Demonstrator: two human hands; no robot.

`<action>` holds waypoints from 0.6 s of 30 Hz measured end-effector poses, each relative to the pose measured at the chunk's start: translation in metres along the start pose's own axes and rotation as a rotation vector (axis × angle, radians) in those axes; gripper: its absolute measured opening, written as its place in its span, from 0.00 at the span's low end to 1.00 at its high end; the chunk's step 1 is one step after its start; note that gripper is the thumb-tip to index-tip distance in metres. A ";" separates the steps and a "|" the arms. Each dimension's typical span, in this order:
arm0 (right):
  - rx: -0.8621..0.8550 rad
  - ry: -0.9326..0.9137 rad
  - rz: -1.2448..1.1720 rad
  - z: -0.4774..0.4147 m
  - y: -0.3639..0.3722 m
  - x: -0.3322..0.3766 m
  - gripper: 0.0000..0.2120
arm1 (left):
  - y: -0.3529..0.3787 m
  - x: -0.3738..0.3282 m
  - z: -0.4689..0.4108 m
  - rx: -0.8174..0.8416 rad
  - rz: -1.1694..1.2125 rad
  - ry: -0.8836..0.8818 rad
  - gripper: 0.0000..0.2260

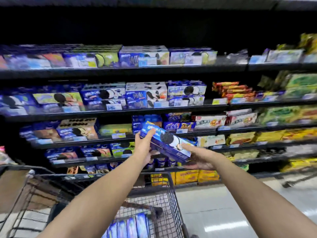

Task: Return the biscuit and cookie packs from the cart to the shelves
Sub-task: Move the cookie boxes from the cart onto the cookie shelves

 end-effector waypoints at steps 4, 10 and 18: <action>-0.068 -0.110 -0.085 0.008 -0.039 0.024 0.35 | 0.046 -0.001 0.000 0.038 -0.027 0.102 0.24; -0.162 -0.266 0.009 0.016 -0.119 0.065 0.25 | 0.104 -0.021 -0.006 0.105 -0.429 0.348 0.18; -0.327 -0.510 0.454 -0.006 -0.209 0.139 0.51 | 0.159 -0.033 -0.039 0.116 -0.961 0.438 0.19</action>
Point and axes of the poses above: each hand's wrist, its own z-axis away from the middle knuckle, its own y-axis out of the palm, x = y × z, the point moved 6 cm from there along -z, towards the middle knuckle, and after that the axes turned 12 degrees about z, right-handed, at the moved point
